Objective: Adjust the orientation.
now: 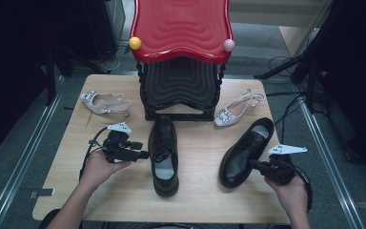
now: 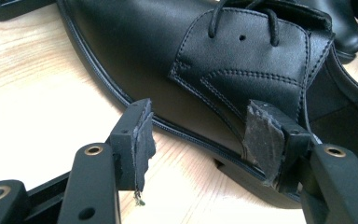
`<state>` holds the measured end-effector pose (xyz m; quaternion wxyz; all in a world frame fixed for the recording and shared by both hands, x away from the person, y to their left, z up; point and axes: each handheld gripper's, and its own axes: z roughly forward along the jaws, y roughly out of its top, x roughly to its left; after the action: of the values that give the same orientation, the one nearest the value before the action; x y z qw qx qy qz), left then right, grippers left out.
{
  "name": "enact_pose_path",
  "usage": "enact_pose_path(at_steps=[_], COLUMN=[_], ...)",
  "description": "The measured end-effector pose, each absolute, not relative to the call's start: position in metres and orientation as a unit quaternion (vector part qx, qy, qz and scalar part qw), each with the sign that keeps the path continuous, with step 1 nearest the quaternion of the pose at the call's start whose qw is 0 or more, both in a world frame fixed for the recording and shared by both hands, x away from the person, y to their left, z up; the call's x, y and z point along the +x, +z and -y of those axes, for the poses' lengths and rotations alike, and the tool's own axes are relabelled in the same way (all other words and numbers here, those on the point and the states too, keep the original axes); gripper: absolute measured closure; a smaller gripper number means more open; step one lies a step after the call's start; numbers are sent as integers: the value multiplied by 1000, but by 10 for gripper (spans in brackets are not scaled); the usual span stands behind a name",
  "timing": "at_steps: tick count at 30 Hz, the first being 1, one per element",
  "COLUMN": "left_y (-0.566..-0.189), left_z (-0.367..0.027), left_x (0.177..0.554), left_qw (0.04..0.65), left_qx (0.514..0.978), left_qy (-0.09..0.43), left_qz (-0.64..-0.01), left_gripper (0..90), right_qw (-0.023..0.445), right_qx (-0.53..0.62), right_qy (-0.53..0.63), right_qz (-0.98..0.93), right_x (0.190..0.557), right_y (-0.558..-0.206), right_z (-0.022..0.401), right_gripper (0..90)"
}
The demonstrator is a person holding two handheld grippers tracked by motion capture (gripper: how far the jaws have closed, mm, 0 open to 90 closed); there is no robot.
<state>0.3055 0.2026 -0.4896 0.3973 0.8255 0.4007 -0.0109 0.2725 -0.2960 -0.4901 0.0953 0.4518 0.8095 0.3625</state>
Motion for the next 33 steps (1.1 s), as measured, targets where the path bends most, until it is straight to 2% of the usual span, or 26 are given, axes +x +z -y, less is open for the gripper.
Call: enact_pose_path(at_steps=[33], left_y=[-495], left_z=[-225], left_x=[275], left_qw=[402], left_qx=[804], left_qy=[-4], left_qz=[-438], left_gripper=[417], right_qw=[49], right_qx=[394], right_qy=[398], right_qz=[-827], right_x=[320], right_y=[-490], right_z=[237], right_gripper=[900])
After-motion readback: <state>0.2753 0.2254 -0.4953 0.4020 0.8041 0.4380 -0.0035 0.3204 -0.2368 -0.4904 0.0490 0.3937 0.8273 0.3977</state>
